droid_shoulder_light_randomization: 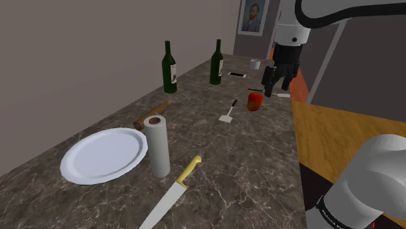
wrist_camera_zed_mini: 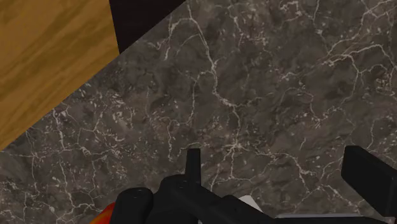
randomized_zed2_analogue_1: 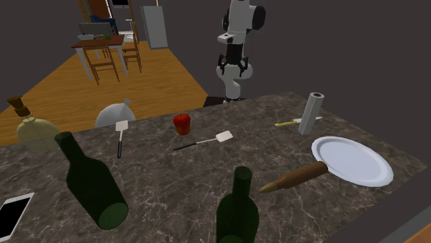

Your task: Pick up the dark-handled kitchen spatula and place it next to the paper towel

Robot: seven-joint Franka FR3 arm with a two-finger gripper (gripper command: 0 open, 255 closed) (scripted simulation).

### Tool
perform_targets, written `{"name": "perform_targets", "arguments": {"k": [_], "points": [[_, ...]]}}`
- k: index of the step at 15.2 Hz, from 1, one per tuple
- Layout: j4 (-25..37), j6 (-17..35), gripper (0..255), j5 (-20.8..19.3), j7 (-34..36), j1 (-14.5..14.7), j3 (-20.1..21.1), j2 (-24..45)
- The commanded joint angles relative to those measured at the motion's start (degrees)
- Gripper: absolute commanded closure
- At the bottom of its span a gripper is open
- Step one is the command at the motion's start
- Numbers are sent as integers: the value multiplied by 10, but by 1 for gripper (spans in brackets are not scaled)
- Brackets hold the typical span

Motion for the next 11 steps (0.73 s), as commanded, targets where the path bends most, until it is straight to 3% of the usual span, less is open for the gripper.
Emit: {"name": "perform_targets", "arguments": {"k": [1, 11], "points": [[0, 0, 0, 0, 0, 0, 0, 0], [39, 167, 0, 13, 186, -54, 34, 196]]}}
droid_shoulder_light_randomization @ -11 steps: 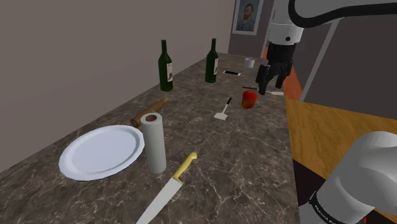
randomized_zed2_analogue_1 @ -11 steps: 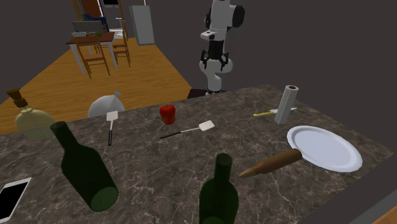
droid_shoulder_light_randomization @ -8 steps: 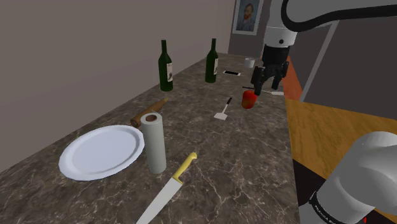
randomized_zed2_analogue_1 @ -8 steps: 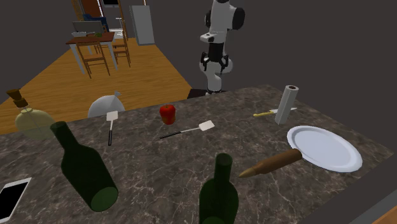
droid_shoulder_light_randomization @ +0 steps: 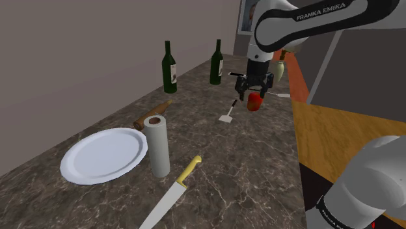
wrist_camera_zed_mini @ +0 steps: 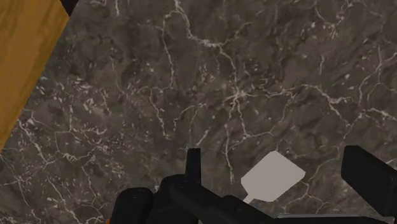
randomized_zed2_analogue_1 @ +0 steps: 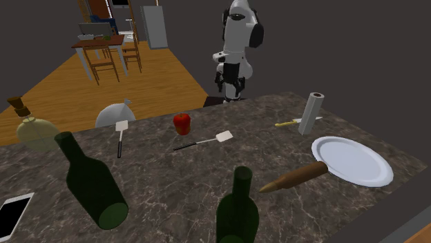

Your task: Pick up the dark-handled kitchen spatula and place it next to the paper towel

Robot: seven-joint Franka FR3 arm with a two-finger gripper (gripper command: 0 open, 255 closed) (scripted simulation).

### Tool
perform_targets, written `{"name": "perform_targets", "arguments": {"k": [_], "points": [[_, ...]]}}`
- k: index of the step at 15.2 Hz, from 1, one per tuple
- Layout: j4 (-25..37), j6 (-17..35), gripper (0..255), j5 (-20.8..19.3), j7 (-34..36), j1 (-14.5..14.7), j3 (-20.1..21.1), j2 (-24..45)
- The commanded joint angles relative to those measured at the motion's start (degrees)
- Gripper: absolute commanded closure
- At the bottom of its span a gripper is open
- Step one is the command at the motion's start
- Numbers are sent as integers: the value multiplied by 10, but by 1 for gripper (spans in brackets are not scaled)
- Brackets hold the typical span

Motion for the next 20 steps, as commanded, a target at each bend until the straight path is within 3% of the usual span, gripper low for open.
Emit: {"name": "perform_targets", "arguments": {"k": [1, 9, 17, 20], "points": [[18, 30, 0, 0, 41, -10, 6, 44], [103, 117, 0, -15, 180, -45, 6, 209], [216, 169, 0, -25, 302, -67, -20, 363], [218, 184, 0, -25, 309, -68, -23, 380]]}}
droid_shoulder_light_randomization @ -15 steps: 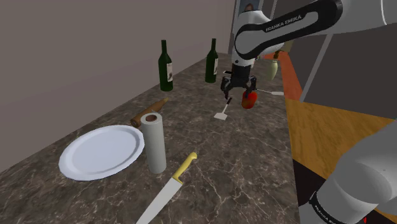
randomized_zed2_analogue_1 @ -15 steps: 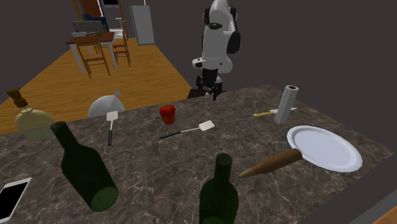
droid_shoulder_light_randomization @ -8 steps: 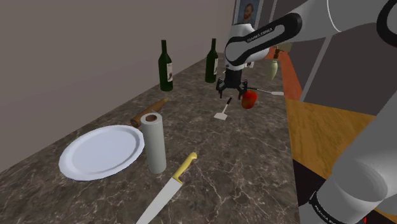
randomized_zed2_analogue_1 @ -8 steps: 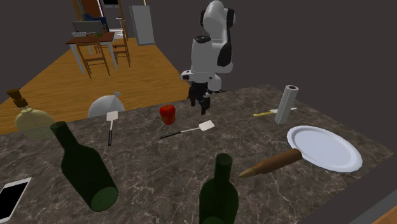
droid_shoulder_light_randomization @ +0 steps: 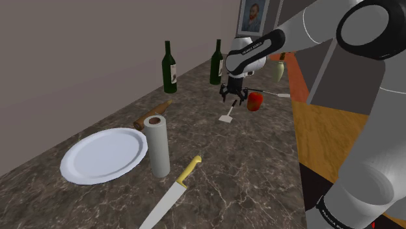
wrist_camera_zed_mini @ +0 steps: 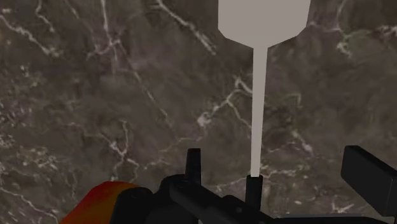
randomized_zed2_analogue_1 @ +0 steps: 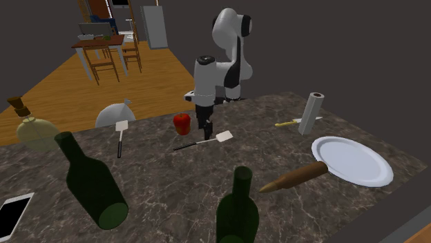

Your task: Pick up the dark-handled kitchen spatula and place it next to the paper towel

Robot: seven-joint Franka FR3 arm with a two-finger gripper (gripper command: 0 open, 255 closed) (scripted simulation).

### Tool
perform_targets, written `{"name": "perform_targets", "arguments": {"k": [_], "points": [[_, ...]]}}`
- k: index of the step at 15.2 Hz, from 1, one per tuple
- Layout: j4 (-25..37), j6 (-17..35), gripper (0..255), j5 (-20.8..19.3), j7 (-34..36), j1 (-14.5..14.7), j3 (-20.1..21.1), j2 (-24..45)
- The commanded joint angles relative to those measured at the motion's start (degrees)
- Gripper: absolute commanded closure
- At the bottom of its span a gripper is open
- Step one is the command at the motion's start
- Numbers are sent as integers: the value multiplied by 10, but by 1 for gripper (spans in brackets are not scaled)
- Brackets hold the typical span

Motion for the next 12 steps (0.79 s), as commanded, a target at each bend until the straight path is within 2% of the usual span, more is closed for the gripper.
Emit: {"name": "perform_targets", "arguments": {"k": [1, 6, 12], "points": [[-1, 13, 0, -1, 4, 0, -1, 12], [-12, 44, 0, -3, 5, -1, -2, 31], [-12, 44, 0, -3, 5, -1, -2, 31]]}}
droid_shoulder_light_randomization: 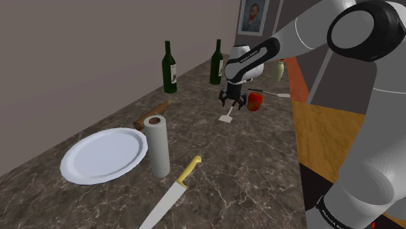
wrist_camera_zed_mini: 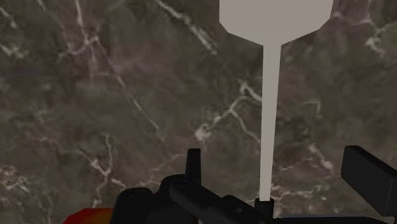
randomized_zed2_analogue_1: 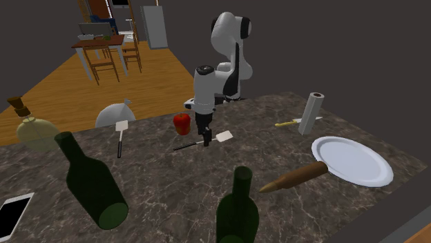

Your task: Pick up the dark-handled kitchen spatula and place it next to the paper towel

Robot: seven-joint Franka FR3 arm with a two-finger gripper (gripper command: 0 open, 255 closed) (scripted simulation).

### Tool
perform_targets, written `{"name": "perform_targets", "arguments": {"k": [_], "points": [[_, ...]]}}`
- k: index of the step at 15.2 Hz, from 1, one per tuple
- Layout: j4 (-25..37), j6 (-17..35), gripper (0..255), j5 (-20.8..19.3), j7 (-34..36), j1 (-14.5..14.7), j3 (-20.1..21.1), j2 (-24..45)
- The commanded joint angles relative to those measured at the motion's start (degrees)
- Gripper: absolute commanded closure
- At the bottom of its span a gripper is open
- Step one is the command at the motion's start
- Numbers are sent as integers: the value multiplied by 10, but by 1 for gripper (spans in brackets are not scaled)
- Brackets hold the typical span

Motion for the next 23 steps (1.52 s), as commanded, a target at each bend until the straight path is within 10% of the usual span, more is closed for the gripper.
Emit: {"name": "perform_targets", "arguments": {"k": [1, 2, 23], "points": [[0, 0, 0, 0, 0, 0, 0, 0], [0, 0, 255, 0, 0, 0, 0, 0], [40, -82, 255, 6, -7, 0, 1, -42]]}}
